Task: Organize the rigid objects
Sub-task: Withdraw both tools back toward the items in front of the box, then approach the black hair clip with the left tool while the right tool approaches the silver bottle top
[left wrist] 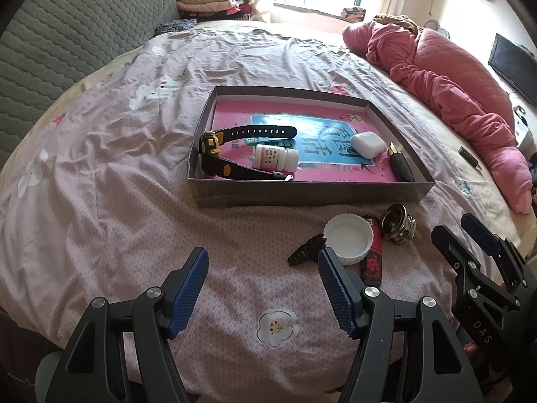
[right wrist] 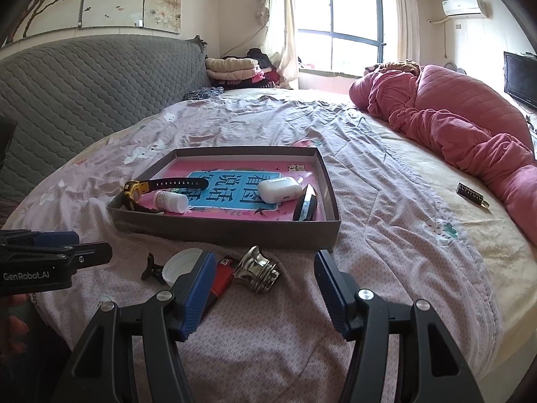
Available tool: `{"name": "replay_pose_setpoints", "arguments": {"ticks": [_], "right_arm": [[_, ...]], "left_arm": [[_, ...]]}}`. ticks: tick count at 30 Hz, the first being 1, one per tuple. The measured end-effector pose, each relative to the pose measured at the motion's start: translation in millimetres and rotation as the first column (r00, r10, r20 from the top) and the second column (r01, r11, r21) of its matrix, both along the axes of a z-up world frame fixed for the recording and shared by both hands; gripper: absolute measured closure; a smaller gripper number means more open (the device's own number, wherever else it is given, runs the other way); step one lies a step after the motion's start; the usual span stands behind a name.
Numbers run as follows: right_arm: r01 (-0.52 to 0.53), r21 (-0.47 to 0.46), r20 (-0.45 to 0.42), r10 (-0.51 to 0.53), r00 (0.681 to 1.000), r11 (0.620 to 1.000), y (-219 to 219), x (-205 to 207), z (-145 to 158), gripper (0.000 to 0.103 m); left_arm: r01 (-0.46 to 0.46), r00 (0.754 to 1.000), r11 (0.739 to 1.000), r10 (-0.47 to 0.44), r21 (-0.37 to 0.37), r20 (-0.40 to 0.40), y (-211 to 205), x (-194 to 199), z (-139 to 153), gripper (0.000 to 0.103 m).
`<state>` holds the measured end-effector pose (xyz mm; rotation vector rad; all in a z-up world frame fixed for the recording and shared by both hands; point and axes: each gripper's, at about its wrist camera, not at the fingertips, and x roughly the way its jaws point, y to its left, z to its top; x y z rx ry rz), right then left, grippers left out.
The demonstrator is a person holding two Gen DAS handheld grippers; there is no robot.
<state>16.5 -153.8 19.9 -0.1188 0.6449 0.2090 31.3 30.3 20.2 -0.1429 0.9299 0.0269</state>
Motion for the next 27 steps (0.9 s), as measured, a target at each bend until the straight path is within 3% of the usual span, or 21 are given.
{"name": "replay_pose_setpoints", "arguments": {"ticks": [27], "right_arm": [[-0.007, 0.000, -0.036, 0.007, 0.999, 1.000, 4, -4, -5, 0.042]], "left_arm": [[0.047, 0.997, 0.999, -0.047, -0.009, -0.055, -13, -7, -17, 0.034]]}}
